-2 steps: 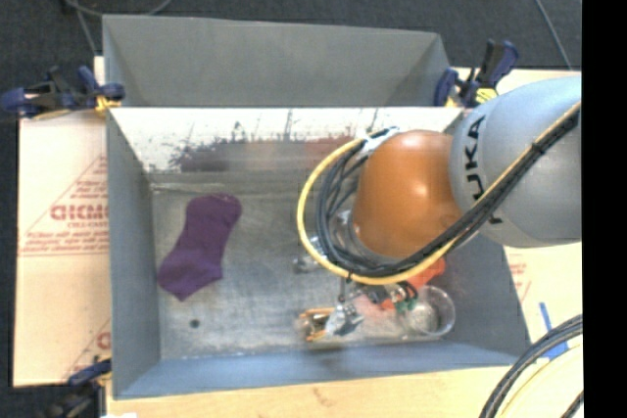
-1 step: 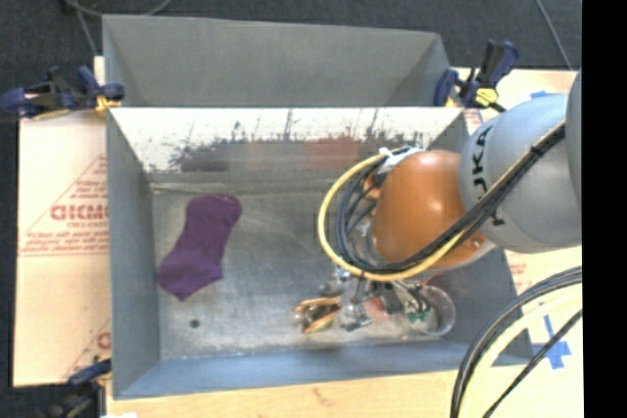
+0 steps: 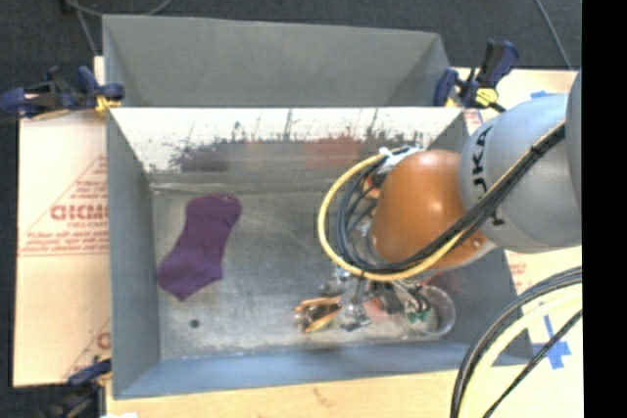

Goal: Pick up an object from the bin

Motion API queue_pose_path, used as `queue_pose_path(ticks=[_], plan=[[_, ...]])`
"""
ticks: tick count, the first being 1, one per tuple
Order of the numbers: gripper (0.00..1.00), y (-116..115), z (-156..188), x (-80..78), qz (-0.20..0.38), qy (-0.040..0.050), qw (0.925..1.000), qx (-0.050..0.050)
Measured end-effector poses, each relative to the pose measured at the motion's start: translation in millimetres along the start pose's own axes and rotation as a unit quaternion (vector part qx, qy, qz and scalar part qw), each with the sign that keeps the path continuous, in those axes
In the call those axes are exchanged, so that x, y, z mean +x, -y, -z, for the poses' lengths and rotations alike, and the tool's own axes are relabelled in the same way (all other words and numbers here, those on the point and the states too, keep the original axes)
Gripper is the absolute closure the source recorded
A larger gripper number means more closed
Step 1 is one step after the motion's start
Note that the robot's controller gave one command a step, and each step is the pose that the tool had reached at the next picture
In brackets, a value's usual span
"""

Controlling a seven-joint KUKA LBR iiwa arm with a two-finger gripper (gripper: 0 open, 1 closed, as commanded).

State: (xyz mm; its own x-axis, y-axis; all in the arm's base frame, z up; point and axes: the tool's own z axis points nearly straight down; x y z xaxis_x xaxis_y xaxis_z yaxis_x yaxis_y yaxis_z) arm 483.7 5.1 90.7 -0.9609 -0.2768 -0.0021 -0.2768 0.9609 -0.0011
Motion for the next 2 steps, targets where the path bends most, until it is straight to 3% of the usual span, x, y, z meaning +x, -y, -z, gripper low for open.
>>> queue_pose_path(ticks=[1, 2], plan=[[1.00, 9.6, 101.3, -3.5, 0.010, 0.0000, 0.9999, 0.000], [1.00, 9.3, 101.4, -3.6, 0.010, 0.0000, 1.0000, -0.001]])
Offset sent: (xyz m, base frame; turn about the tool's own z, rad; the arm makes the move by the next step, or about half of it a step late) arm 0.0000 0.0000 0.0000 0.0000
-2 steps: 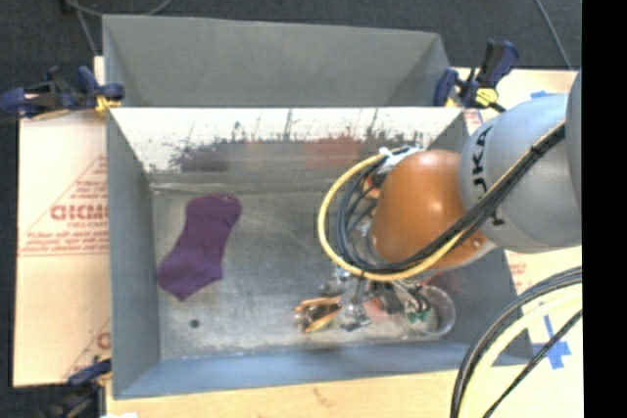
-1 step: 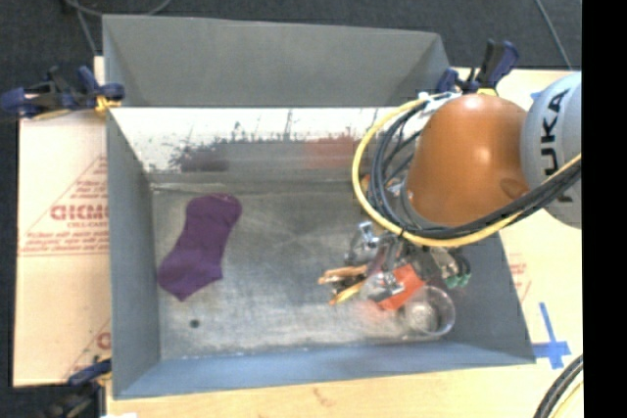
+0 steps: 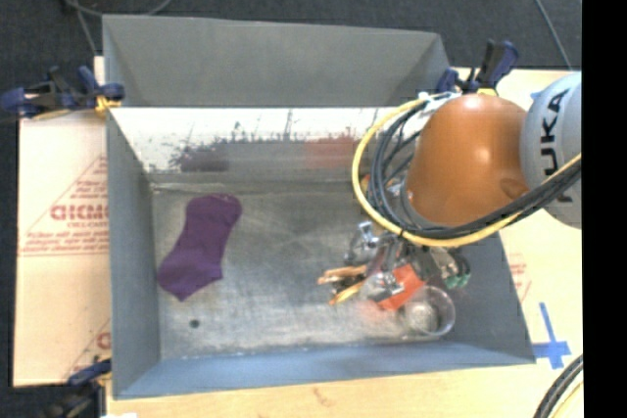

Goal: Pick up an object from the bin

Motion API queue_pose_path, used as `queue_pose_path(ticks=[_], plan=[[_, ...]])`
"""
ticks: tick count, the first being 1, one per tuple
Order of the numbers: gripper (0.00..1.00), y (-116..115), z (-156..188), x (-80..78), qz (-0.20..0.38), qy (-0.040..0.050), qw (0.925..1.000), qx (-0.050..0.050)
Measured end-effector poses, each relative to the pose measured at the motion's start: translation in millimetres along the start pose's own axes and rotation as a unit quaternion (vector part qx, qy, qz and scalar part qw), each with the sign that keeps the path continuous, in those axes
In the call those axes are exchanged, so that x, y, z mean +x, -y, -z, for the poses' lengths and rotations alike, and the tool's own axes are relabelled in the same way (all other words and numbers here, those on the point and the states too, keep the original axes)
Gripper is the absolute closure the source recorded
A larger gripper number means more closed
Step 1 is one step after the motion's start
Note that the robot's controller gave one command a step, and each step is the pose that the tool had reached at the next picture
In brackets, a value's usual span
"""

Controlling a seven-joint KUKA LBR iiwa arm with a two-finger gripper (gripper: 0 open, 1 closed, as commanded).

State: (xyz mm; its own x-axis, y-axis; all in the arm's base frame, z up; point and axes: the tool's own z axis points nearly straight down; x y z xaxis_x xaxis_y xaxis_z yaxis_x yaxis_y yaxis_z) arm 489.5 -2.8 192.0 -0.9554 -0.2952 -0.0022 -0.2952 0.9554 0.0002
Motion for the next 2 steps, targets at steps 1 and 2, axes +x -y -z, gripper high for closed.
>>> queue_pose_path(ticks=[1, 2], plan=[[1.00, -0.1, 0.0, 0.0, 0.000, 0.0000, 1.0000, 0.000], [1.00, 2.6, 9.2, -3.7, 0.002, 0.0008, 1.0000, 0.001]])
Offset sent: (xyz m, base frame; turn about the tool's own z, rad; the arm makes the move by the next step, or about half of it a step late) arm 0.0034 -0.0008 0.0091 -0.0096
